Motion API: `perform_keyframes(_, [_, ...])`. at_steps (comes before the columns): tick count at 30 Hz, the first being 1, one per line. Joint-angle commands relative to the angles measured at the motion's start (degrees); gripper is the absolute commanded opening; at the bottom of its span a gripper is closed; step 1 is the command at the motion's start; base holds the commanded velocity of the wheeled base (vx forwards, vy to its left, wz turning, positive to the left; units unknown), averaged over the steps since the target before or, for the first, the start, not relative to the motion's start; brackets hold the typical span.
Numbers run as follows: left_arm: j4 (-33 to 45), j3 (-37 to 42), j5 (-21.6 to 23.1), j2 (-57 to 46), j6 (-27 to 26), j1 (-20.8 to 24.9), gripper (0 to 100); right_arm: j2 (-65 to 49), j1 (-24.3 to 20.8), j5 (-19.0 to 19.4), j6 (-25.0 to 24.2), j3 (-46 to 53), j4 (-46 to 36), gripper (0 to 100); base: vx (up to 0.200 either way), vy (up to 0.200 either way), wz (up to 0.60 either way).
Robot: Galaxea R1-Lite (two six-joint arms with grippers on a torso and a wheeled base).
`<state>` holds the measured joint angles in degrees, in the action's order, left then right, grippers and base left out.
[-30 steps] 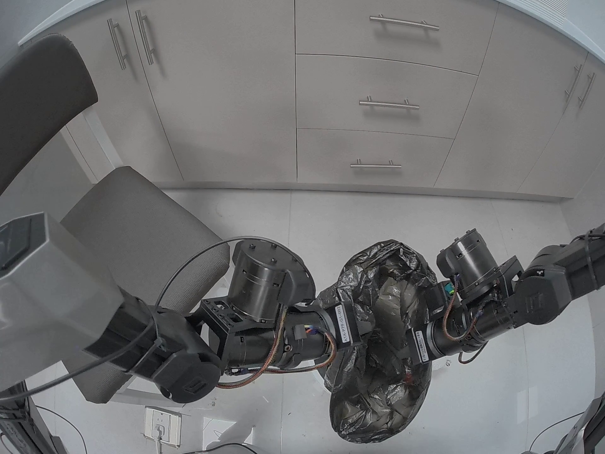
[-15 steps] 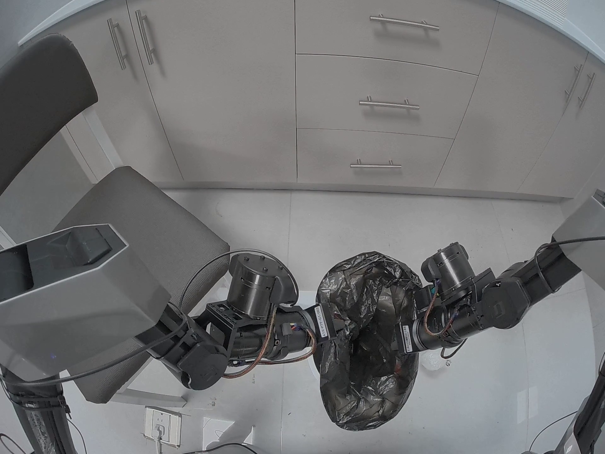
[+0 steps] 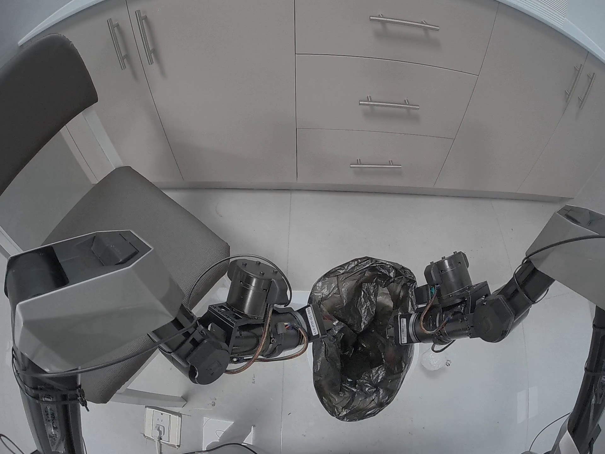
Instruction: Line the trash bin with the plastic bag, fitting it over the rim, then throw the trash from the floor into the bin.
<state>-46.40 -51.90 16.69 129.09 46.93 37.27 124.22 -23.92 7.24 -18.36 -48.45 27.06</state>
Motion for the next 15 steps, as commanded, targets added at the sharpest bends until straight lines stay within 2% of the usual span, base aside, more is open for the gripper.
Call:
perform_keyframes(1, [0.08,-0.93,-0.25,2.49,-0.09,-1.14,0,4.98,0.98,-1.44,-0.01,5.12,9.76,0,0.000,0.000,0.00])
perform_keyframes(6, [0.08,-0.49,-0.69,2.75,-0.18,-0.79,0,8.14,0.98,-4.60,0.08,6.87,14.95,0,0.000,0.000,0.00])
perform_keyframes(12, [0.08,0.66,-2.01,2.49,-1.76,-0.79,0,7.70,0.98,-4.69,0.17,8.10,15.04,0,0.000,0.000,0.00])
perform_keyframes(13, [-0.01,1.09,-4.38,2.75,-3.60,-0.44,0,8.05,0.98,-4.78,0.25,8.19,15.04,0,0.000,0.000,0.00])
perform_keyframes(15, [-0.01,1.09,-5.18,3.10,-4.57,-0.09,0,8.23,0.98,-4.87,0.43,8.19,15.04,0,0.000,0.000,0.00])
